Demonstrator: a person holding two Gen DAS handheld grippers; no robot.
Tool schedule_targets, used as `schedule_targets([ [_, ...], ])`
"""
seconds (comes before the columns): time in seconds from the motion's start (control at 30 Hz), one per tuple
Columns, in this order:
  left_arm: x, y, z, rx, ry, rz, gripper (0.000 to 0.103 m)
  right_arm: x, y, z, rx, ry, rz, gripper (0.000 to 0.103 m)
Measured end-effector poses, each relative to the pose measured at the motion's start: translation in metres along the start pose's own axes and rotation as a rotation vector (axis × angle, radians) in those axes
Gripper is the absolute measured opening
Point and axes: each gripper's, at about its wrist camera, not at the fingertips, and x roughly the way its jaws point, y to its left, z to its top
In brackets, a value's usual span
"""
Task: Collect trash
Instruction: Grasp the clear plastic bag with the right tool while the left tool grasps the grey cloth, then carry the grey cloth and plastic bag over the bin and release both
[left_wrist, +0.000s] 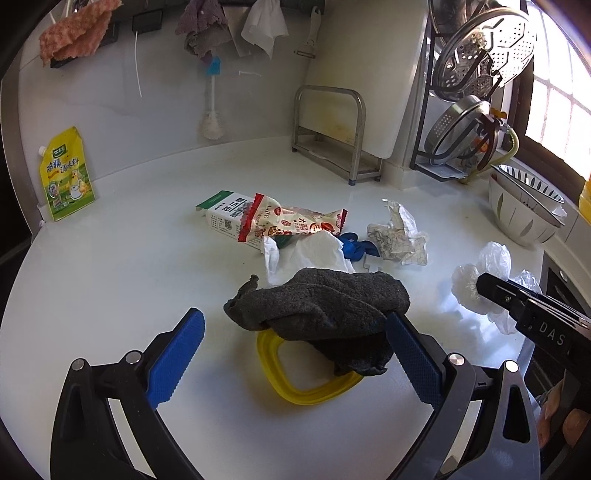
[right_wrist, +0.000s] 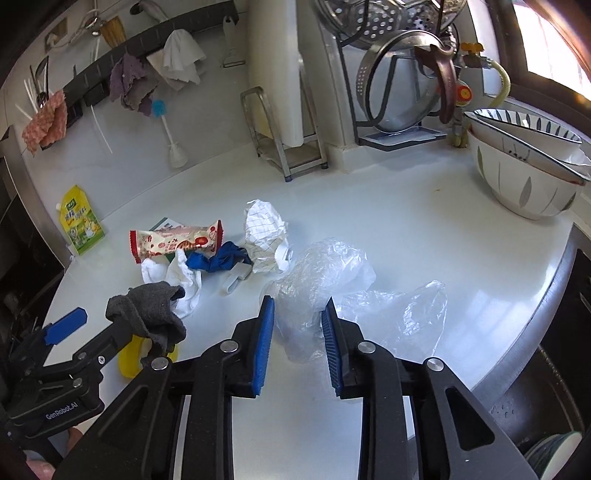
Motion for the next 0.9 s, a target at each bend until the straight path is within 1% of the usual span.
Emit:
schedule_targets([
  [0.07,0.004,-0.005,0.002,0.005,0.005,0.002,0.097,-0.001,-0.005,0.001,0.011,-0.005,-0.007,0.026],
  [0.13,0.013,-0.007,0.004,0.005,0.022,0.022,0.097,0.002,-0.010,0.000,0.027,0.002,-0.004,0.026],
  [0.23,0.025,-0.007,0.006,-0.010,0.045,0.031,0.097,0.005,-0.014,0.000,0.038,0.010,-0.001,0.026],
  [0.3,0.029,-0.006,0.006,-0.019,0.054,0.046,0.095,0.006,-0.017,0.001,0.051,0.009,0.007,0.026],
  [0.37,0.029,-0.005,0.007,-0.022,0.054,0.050,0.079,0.005,-0.020,0.001,0.062,0.006,0.013,0.026],
  [0.4,0.029,-0.006,0.007,-0.017,0.053,0.052,0.076,0.005,-0.020,0.001,0.064,0.005,0.014,0.026],
  [0.43,0.028,-0.007,0.007,-0.007,0.050,0.061,0.068,0.005,-0.020,0.001,0.065,0.006,0.015,0.026],
  [0.47,0.028,-0.008,0.007,0.004,0.050,0.069,0.062,0.005,-0.020,0.001,0.065,0.005,0.017,0.026],
  [0.5,0.028,-0.009,0.007,0.010,0.050,0.068,0.059,0.004,-0.020,0.000,0.064,0.005,0.018,0.026],
  [0.57,0.026,-0.007,0.007,0.010,0.051,0.062,0.048,0.005,-0.019,0.000,0.061,0.007,0.022,0.026],
  [0.6,0.025,-0.006,0.007,0.008,0.048,0.057,0.045,0.005,-0.018,0.000,0.059,0.005,0.023,0.026],
  [0.63,0.023,-0.004,0.008,0.007,0.044,0.054,0.037,0.004,-0.018,0.000,0.057,0.005,0.024,0.026],
  [0.67,0.021,-0.003,0.010,0.008,0.042,0.053,0.033,0.004,-0.017,0.000,0.056,0.004,0.027,0.026],
  [0.77,0.012,0.003,0.015,-0.003,0.028,0.042,0.026,0.003,-0.016,0.000,0.052,-0.001,0.026,0.026],
  [0.9,-0.010,0.009,0.025,-0.013,-0.028,0.043,0.024,0.001,-0.017,0.000,0.054,-0.008,0.028,0.026],
])
